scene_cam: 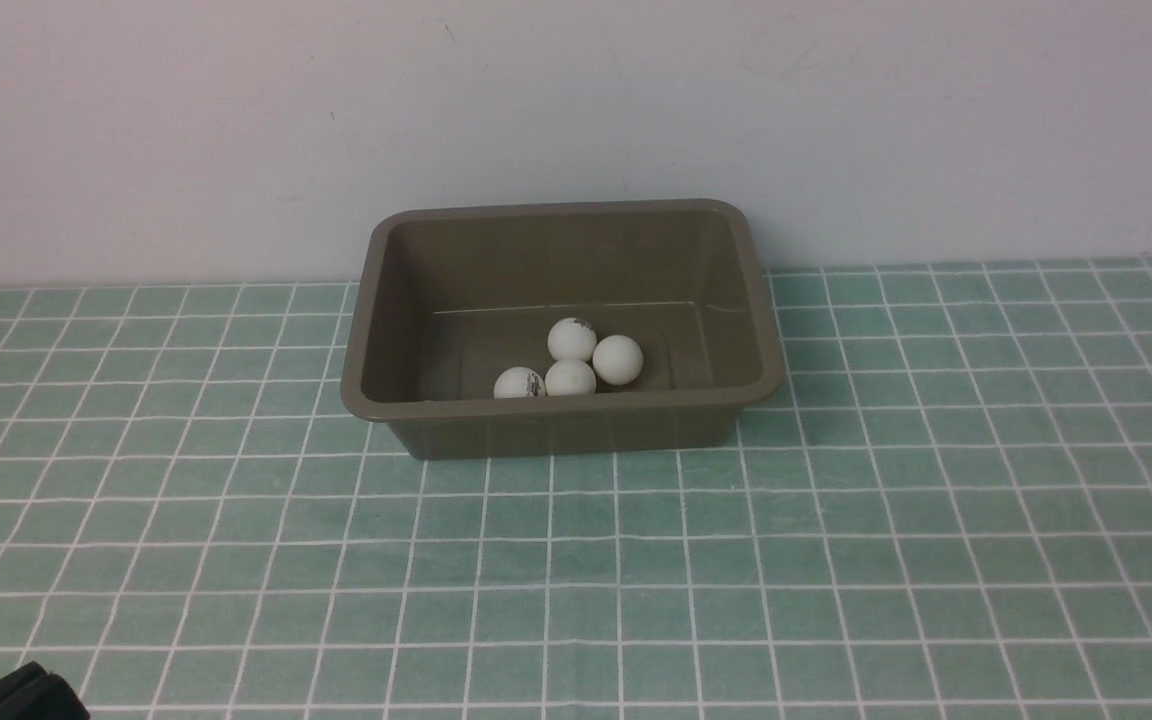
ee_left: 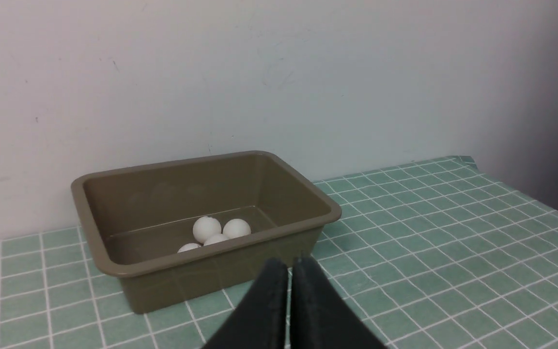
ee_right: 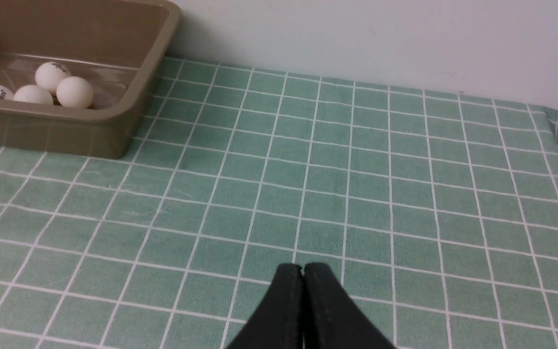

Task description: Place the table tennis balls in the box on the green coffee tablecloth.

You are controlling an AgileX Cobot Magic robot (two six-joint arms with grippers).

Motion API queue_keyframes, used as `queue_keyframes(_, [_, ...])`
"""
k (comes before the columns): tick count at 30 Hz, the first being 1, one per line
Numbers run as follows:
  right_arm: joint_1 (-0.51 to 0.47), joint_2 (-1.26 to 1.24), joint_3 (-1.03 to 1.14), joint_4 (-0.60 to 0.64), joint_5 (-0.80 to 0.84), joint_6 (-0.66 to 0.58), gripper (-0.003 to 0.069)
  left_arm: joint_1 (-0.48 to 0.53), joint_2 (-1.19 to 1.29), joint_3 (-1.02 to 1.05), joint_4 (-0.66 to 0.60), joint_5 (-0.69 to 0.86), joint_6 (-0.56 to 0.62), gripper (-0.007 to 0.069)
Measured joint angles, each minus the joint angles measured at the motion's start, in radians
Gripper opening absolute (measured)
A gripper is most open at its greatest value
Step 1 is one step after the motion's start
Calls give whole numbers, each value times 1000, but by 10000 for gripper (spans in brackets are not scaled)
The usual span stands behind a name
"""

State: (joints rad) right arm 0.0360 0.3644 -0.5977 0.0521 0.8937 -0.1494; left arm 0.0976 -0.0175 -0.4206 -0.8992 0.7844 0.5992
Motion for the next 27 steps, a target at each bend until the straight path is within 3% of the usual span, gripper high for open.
queue_keyframes(10, [0, 0, 0, 0, 14, 0, -18, 16, -2, 108, 241, -176, 249, -4])
queue_keyframes(14, [0, 0, 0, 3, 15, 0, -18, 28, -2, 300, 275, -414, 193, -4])
queue_keyframes(19, [0, -1, 0, 5, 16, 0, -18, 27, 0, 447, 162, -680, 48, -4])
queue_keyframes(22, [0, -1, 0, 13, 17, 0, -18, 4, 0, 448, 135, -730, 42, -4])
queue_keyframes(27, [0, -2, 0, 23, 18, 0, -18, -119, 0, 448, 125, -738, 106, -4])
